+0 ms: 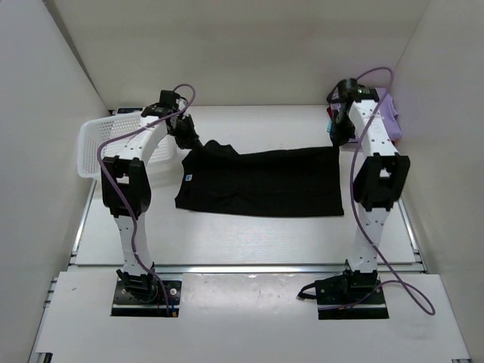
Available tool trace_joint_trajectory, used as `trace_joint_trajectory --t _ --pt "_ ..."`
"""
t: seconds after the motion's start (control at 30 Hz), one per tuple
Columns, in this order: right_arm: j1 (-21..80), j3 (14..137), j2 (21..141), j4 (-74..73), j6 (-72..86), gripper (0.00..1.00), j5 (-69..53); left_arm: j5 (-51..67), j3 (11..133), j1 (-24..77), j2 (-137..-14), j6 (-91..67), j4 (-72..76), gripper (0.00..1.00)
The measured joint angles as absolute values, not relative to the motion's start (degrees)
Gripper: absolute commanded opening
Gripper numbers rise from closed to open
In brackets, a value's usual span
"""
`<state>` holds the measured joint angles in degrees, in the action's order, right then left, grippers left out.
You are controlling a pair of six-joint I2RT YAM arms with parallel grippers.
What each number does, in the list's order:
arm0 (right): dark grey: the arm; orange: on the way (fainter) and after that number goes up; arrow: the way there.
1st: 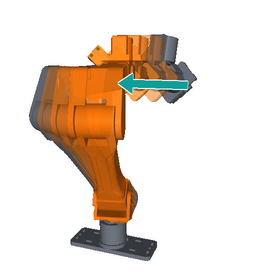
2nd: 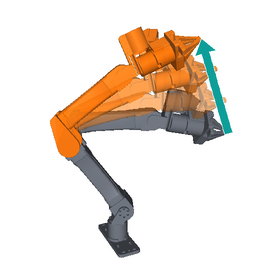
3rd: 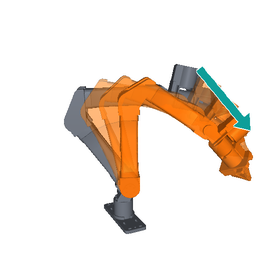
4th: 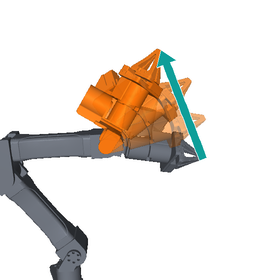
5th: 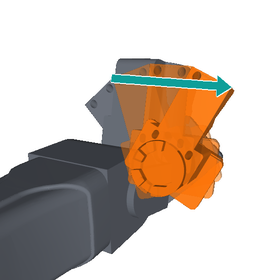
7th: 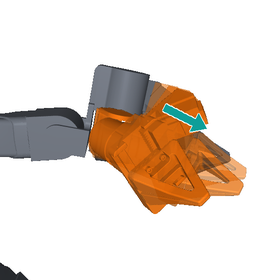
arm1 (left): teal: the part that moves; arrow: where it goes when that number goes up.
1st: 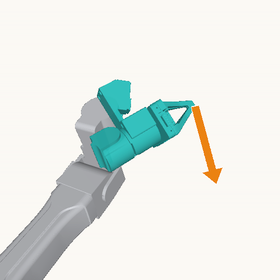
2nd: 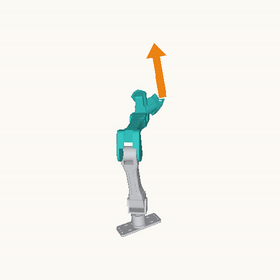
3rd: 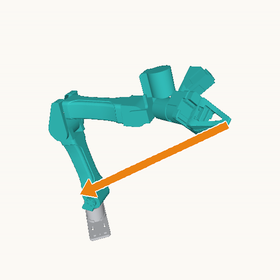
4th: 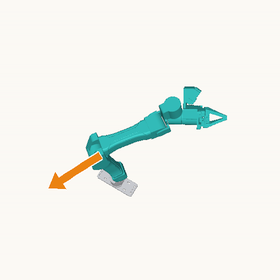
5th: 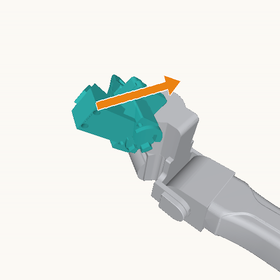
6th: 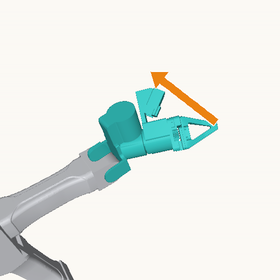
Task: Fold and stack the t-shirts
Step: Fold the other side of the tshirt into a rectangle
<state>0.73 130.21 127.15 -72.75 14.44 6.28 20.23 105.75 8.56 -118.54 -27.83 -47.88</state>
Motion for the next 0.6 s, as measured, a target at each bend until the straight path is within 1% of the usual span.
trace_joint_trajectory --t 0.07,0.17,0.23,0.3,0.4,0.6 --pt "0.73 114.93 119.02 -66.59 14.41 0.00 5.91 19.11 104.49 8.97 -118.54 -27.35 -48.73 0.00" --pt "0.60 95.13 108.44 -59.07 14.57 0.00 4.34 18.26 103.31 9.26 -118.41 -26.83 -49.15 0.00" --pt "0.19 86.72 103.92 -55.66 14.61 0.00 2.63 18.00 102.26 9.21 -118.13 -26.59 -49.10 0.00" --pt "-0.56 82.02 101.73 -52.49 14.52 0.00 1.08 17.74 100.82 9.08 -117.38 -26.55 -49.08 0.00" --pt "-1.32 78.26 101.27 -47.05 13.78 0.00 -0.16 17.56 98.59 8.95 -115.72 -26.57 -49.30 0.00" --pt "-2.00 75.83 101.60 -40.91 12.95 0.00 -1.28 17.69 91.09 8.95 -109.58 -26.57 -49.34 0.00"
